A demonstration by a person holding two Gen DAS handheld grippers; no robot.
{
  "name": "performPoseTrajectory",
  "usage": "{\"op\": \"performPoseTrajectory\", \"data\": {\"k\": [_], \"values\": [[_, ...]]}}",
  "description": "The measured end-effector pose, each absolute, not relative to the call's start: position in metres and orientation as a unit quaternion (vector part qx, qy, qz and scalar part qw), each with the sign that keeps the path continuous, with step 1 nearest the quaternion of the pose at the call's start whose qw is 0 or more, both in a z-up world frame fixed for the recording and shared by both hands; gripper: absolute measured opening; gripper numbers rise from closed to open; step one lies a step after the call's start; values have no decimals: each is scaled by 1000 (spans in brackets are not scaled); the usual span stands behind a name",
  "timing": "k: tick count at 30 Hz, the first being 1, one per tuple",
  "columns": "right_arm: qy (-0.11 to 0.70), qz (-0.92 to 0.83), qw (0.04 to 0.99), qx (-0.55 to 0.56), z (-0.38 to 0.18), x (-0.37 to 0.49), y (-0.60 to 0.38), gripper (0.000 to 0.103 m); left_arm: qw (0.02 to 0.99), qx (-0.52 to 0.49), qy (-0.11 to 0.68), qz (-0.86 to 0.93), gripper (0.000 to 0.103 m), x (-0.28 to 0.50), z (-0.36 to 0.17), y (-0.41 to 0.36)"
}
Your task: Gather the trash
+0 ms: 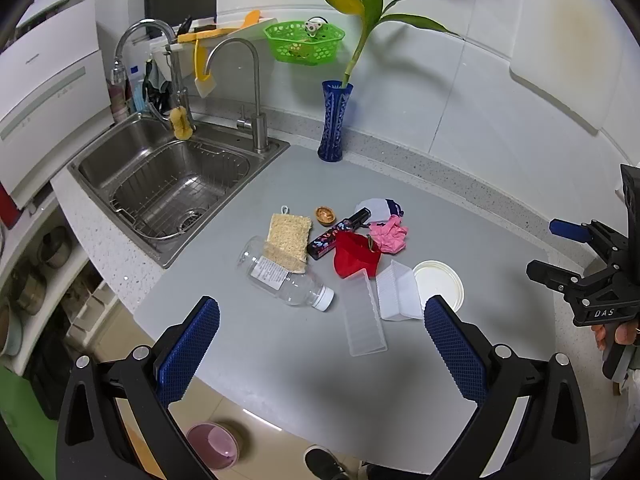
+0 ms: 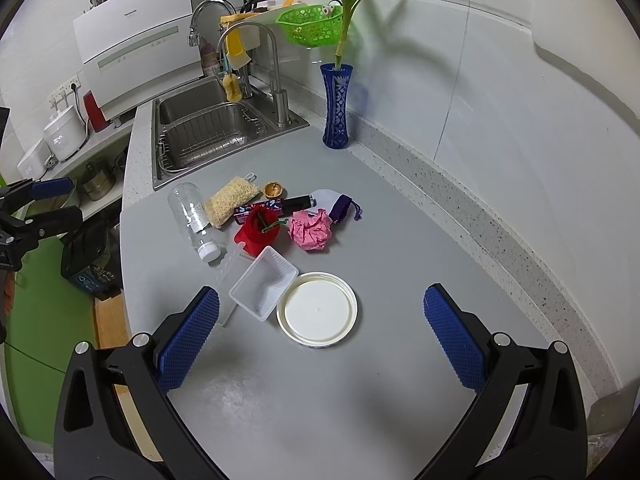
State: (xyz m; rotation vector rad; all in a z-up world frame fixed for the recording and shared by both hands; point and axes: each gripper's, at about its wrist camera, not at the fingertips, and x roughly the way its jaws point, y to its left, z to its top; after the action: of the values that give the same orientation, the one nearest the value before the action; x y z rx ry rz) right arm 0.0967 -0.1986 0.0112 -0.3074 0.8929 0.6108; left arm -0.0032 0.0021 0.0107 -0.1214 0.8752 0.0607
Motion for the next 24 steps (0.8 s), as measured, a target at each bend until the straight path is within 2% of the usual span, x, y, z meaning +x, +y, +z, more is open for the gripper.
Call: {"op": "performPoseTrajectory", "data": {"k": [14, 24], "values": [[442, 295, 833, -155, -4, 105, -194, 100, 901, -60, 428, 27, 98, 3, 7, 2], [503, 293, 789, -195, -77, 131, -182, 100, 895, -66, 441, 27, 98, 13, -5, 1]]}}
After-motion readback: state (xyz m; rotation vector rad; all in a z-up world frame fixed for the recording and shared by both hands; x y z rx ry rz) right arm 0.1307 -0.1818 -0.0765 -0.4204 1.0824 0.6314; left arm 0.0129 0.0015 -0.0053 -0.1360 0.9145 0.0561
